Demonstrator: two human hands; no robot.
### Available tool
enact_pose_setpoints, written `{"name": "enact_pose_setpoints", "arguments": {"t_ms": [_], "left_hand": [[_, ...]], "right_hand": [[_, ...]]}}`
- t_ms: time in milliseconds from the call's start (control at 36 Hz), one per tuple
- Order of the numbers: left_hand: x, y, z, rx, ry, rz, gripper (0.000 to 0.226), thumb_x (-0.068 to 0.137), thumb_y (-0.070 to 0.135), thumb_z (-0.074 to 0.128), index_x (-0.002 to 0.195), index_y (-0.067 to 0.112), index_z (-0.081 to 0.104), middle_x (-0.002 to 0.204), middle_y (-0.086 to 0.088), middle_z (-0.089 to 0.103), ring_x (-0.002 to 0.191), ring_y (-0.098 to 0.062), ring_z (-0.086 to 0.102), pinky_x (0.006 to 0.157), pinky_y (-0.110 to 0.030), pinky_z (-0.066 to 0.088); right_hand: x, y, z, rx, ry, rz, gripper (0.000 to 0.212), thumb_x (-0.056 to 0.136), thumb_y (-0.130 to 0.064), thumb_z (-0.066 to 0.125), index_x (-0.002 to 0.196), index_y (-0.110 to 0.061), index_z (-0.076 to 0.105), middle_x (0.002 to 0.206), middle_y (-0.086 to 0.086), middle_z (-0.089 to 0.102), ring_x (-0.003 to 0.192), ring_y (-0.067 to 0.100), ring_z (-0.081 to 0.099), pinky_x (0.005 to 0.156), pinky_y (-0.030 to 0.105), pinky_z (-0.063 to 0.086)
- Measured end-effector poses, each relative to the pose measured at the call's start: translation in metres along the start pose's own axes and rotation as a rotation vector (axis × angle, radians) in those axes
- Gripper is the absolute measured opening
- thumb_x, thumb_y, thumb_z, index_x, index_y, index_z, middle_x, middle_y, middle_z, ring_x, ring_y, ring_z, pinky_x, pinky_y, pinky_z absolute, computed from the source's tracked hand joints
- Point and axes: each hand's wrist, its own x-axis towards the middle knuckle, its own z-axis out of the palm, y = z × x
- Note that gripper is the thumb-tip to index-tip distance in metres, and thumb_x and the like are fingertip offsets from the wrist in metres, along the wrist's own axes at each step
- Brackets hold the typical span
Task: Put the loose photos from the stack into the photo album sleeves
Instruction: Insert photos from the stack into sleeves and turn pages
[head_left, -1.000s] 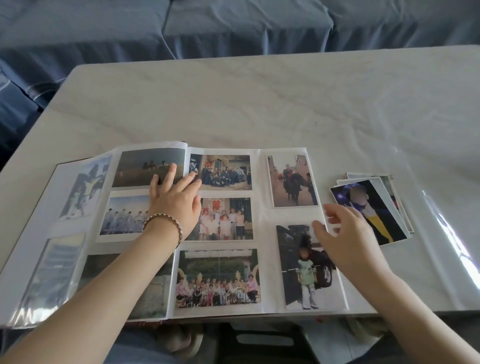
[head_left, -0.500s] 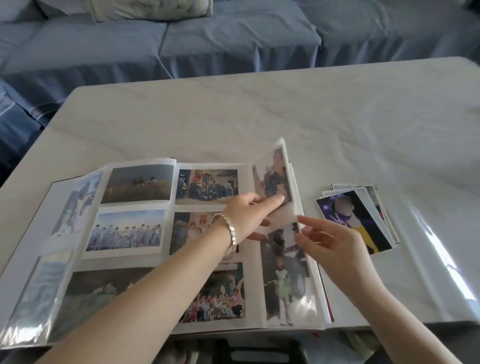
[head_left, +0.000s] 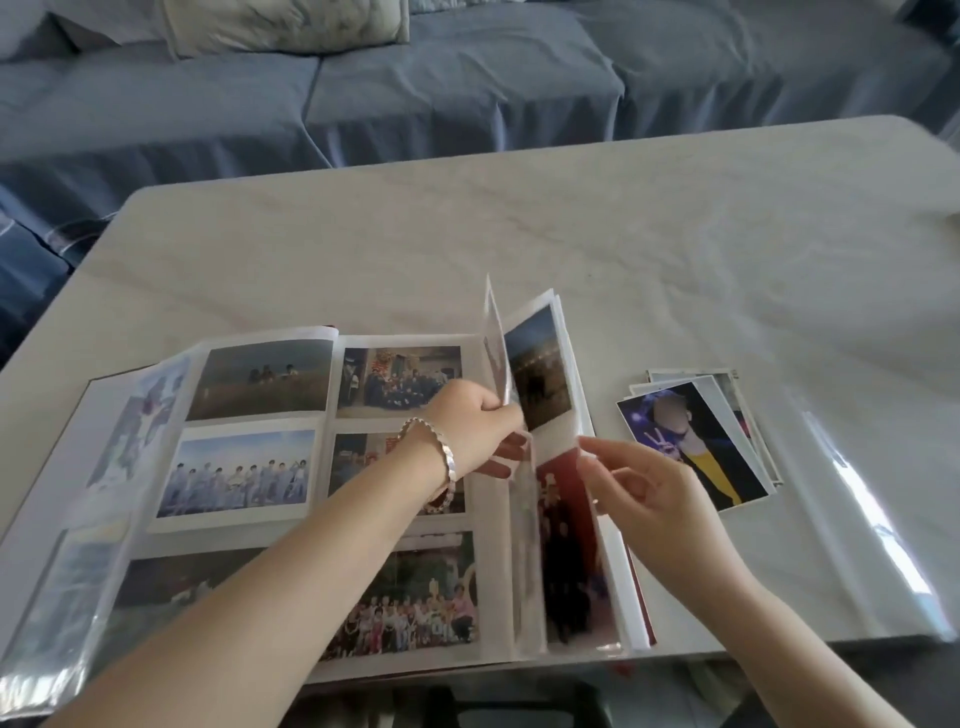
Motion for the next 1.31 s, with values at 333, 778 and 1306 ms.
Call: {"name": "enact_pose_setpoints", "arguments": {"t_ms": [333,778,1306], "left_hand": [[-0.041,-0.034,-0.088,0.274,0.314,0.233,0.019,0.081,0.014,0.068,0.070,0.027,0.062,0.059,0.016,0.062,0.052,0.006,0.058,0.051,-0.004,0.043],[-0.073,-0.129,-0.247,0.222,0.799,-0.149,0.034,0.089,0.000,0.054,0.123,0.004,0.058,0.123,-0.017,0.060,0.110,-0.031,0.057,0.097,-0.035,0.043],[-0.064,-0.154,-0.162,0.851,0.210,0.195,0.053,0.098,0.046,0.023,0.146,0.040,0.000,0.145,0.022,-0.021,0.134,0.003,-0.023,0.110,-0.021,-0.012]], "right_hand": [[0.014,0.009,0.006,-0.486,-0.157,0.080,0.035,0.088,-0.032,0.060,0.122,-0.027,0.055,0.118,-0.008,0.059,0.090,-0.003,0.052,0.058,0.001,0.040],[0.037,-0.071,0.139,-0.568,-0.463,-0.461,0.039,0.093,-0.041,0.049,0.131,-0.035,0.048,0.139,-0.021,0.032,0.118,-0.001,0.045,0.084,0.001,0.025],[0.053,-0.048,0.186,-0.861,-0.617,-0.556,0.067,0.092,-0.059,0.034,0.149,-0.032,0.009,0.156,-0.015,-0.009,0.137,-0.001,-0.021,0.112,0.021,-0.006]]}}
